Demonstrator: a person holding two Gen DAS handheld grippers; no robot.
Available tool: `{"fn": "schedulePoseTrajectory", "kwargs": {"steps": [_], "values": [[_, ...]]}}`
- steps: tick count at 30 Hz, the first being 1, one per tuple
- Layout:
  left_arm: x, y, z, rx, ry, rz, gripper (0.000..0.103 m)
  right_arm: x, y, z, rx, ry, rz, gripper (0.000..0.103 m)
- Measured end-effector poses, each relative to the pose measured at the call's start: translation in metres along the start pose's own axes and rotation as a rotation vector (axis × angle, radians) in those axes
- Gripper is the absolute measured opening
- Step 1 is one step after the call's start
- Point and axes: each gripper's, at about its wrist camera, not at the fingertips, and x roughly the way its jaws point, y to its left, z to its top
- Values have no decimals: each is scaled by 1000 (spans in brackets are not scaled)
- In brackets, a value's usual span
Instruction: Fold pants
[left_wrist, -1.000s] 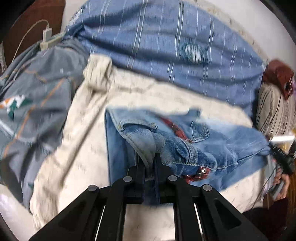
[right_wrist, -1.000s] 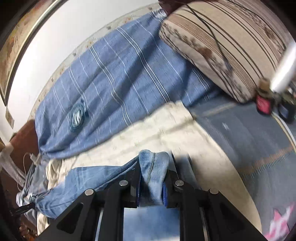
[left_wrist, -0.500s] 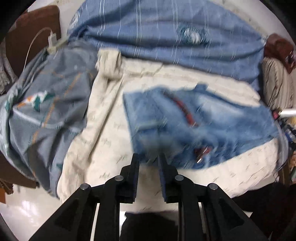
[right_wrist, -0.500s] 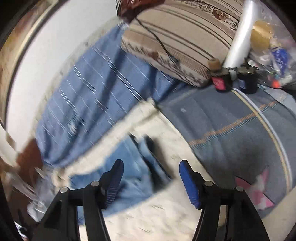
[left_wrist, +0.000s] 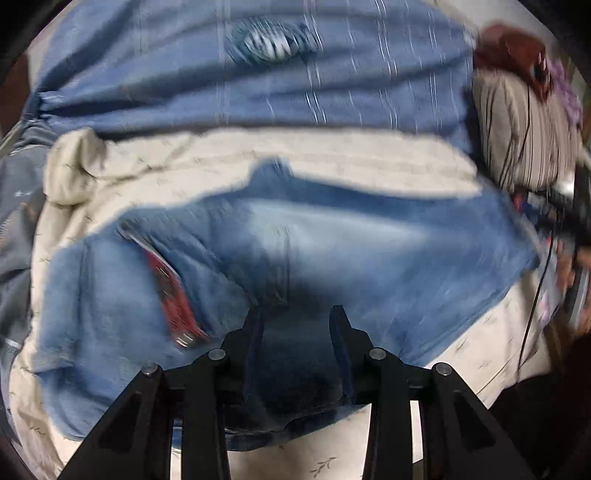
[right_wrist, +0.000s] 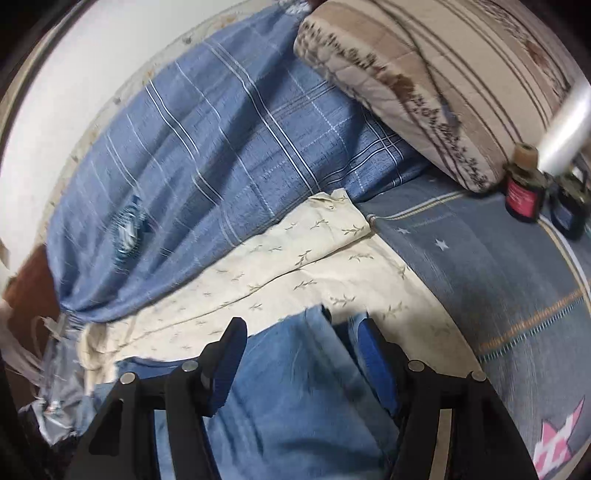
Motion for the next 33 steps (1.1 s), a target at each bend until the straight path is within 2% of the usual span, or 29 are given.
{"fn": "schedulePoseTrajectory", "kwargs": {"steps": [3, 5, 6, 9, 12, 14, 16, 18, 19, 20, 21, 22, 26, 29, 33], "values": [[9, -5, -20, 57, 44, 14, 37, 26, 8, -4, -57, 49, -19, 65], [6, -9, -31, 111, 36, 30, 37, 42, 15, -12, -115, 81, -61, 48], [5, -11, -34, 127, 34, 35, 37, 48, 18, -15, -141, 102, -118, 27], [1, -14, -42, 134, 47, 38, 37, 42, 16, -9, -128, 61, -119, 17], [-3, -16, -43, 141, 56, 47, 37, 26, 3, 0, -58, -17, -66, 15], [-6, -17, -37, 119, 72, 39, 37, 21, -19, 4, 56, -7, 36, 19], [-11, -16, -30, 77, 75, 0, 37, 14, -48, 8, 188, 7, 134, 20], [-25, -16, -23, 48, 42, -46, 37, 0, -69, 11, 258, -30, 167, 20], [-30, -17, -21, 48, 22, -49, 37, -7, -84, 11, 288, -37, 209, 25], [-36, -20, -18, 54, -1, -43, 37, -10, -93, 10, 311, -28, 240, 33], [-40, -23, -15, 61, -16, -34, 37, -11, -103, 8, 343, -16, 263, 61], [-40, -26, -12, 67, -25, -24, 38, -13, -112, 4, 377, -14, 273, 76], [-29, -28, -5, 55, -8, 2, 38, -3, -131, -4, 442, 58, 394, 76], [-11, -22, -7, 31, 30, 21, 38, 12, -130, -5, 444, 95, 390, 76], [9, -15, -14, -13, 96, 27, 38, 41, -119, -6, 439, 172, 448, 76]]}}
